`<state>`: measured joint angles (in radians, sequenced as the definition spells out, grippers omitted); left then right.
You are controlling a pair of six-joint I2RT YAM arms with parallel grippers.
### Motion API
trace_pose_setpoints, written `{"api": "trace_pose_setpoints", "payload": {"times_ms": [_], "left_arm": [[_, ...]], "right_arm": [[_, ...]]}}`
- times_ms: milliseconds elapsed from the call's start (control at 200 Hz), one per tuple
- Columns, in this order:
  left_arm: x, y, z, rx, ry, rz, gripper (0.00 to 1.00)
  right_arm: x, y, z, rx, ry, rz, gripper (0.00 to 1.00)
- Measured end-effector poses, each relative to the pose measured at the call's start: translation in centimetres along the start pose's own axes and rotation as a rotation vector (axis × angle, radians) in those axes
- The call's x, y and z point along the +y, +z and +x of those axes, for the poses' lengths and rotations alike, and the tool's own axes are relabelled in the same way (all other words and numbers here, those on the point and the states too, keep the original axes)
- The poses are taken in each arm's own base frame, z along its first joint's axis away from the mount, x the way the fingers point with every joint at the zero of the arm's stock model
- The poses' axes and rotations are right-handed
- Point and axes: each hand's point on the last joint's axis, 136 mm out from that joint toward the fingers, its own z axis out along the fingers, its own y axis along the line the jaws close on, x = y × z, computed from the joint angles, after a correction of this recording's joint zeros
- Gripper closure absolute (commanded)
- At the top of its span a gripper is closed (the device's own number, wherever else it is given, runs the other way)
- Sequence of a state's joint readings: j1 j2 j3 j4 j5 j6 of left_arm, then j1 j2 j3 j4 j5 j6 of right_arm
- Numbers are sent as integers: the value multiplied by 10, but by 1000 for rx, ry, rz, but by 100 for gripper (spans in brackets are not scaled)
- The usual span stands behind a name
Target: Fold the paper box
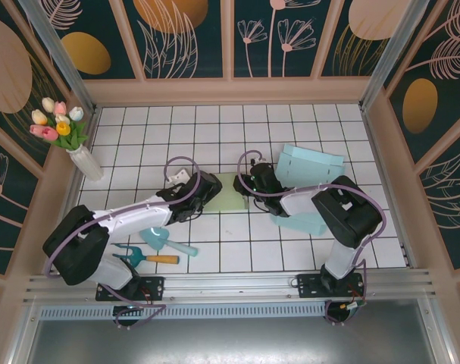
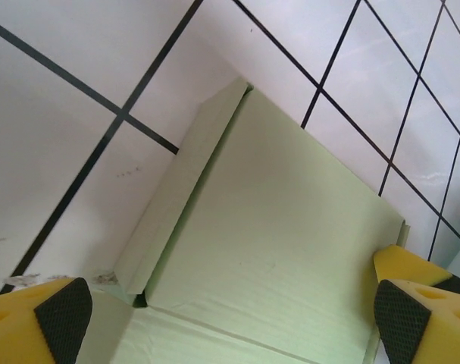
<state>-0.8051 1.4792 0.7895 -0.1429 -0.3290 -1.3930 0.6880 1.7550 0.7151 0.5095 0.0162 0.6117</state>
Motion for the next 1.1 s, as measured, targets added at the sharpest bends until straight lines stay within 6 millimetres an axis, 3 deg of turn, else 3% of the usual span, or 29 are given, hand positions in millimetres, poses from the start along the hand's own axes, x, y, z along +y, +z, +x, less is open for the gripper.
{"api": "trace_pose_setpoints", "payload": {"times_ms": [215, 1101], "left_arm": [[2, 12, 9, 33, -34, -36, 4], [13, 32, 12, 8, -17, -114, 12]], "right_arm": [[0, 0, 0, 2, 0, -3, 62], [1, -1, 2, 0, -3, -12, 62]]}}
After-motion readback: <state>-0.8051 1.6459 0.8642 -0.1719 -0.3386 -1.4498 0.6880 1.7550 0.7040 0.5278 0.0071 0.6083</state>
